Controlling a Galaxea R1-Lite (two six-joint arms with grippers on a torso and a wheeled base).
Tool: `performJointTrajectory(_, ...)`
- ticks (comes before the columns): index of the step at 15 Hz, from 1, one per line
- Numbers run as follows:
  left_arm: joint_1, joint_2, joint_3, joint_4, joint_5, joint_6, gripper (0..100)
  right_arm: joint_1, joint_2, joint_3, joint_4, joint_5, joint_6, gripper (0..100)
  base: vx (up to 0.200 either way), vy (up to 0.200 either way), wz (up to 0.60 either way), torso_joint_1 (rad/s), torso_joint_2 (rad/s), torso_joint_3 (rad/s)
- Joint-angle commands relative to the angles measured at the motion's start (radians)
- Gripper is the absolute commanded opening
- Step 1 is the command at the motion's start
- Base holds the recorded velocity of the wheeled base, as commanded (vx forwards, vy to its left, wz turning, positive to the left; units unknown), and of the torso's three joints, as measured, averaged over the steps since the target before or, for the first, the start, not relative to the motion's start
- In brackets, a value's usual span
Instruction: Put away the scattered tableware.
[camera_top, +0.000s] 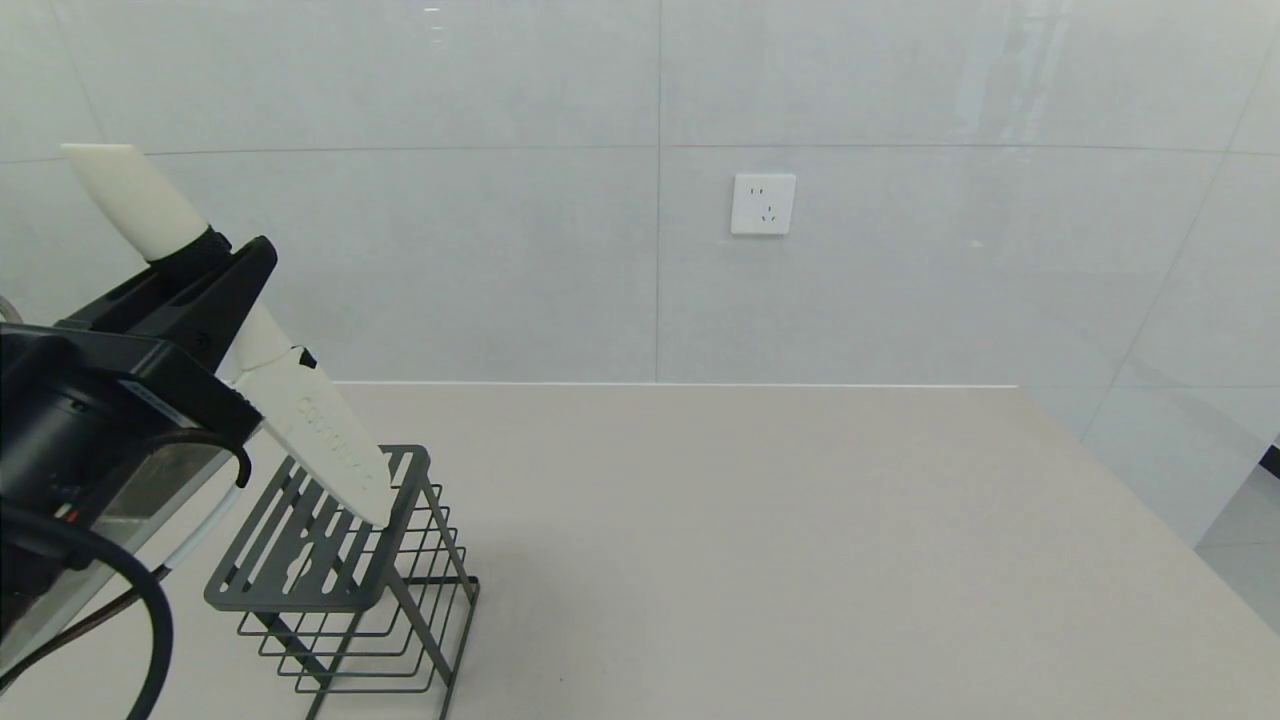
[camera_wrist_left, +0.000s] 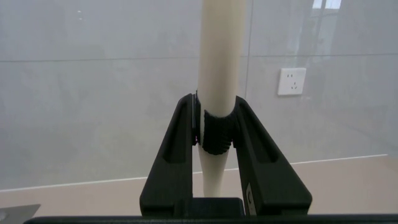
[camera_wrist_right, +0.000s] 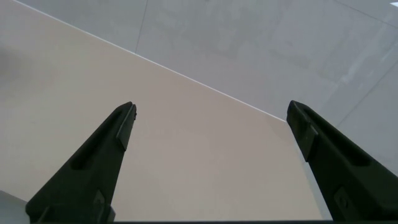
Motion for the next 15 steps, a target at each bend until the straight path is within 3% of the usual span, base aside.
performJointTrajectory(1, -0.003, 0.000, 0.000, -0.001, 0.002, -0.002, 0, 0.000, 0.000, 0.000, 0.000, 0.000, 0.000, 100, 0.000, 0.000, 0.00, 0.000, 0.00, 0.000)
performJointTrajectory(15, 0.001, -0.001, 0.022, 0.002, 0.002, 0.001, 0, 0.000, 0.000, 0.000, 0.000, 0.000, -0.002, 100, 0.000, 0.000, 0.00, 0.000, 0.00, 0.000)
